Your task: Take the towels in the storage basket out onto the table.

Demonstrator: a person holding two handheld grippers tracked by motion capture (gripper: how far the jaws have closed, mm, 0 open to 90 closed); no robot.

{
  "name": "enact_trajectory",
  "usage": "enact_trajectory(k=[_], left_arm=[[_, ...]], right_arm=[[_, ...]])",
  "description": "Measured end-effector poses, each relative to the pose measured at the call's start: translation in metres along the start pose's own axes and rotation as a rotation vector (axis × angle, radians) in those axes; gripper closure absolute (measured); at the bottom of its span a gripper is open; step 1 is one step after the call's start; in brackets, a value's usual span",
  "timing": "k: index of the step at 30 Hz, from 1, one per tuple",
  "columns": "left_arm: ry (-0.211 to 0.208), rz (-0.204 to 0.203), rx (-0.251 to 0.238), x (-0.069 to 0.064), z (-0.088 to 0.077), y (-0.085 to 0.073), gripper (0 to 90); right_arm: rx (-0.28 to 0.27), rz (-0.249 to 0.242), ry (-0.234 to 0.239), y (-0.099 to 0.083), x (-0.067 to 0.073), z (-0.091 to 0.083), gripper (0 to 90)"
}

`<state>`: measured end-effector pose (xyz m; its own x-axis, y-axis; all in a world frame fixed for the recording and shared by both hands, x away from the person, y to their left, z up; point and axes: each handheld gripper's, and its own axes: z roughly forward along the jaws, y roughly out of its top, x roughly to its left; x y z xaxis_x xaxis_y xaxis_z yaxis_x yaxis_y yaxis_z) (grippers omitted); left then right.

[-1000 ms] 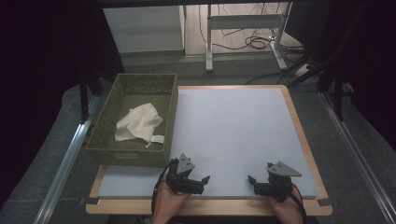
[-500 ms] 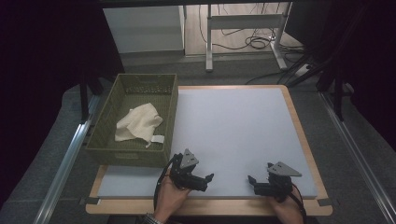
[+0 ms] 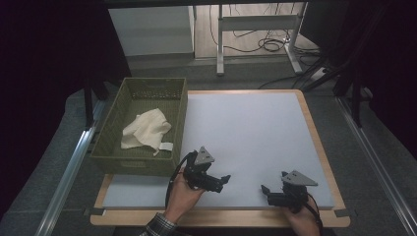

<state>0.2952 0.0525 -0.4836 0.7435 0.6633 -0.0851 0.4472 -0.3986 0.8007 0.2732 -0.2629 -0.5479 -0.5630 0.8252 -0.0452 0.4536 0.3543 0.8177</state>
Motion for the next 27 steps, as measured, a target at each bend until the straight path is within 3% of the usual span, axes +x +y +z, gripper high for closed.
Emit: enact_trajectory(k=[3, 10, 13, 23, 27], left_arm=[[0.01, 0.016, 0.003, 0.001, 0.0, 0.011, 0.0], [0.008, 0.003, -0.004, 0.012, -0.001, 0.029, 0.0], [0.009, 0.0, -0.005, 0.023, -0.003, 0.04, 0.0], [0.077, 0.004, 0.025, 0.048, -0.01, 0.062, 0.0], [0.108, -0.01, 0.035, 0.065, -0.017, 0.068, 0.0]], right_arm=[[0.0, 0.0, 0.0, 0.0, 0.0, 0.0, 7.1], [0.001, 0.0, 0.002, 0.0, 0.0, 0.0, 7.1], [-0.001, 0.0, 0.003, 0.0, 0.0, 0.0, 7.1], [-0.001, -0.001, 0.003, 0.0, 0.0, 0.0, 7.1], [-0.001, -0.001, 0.003, 0.0, 0.0, 0.0, 7.1]])
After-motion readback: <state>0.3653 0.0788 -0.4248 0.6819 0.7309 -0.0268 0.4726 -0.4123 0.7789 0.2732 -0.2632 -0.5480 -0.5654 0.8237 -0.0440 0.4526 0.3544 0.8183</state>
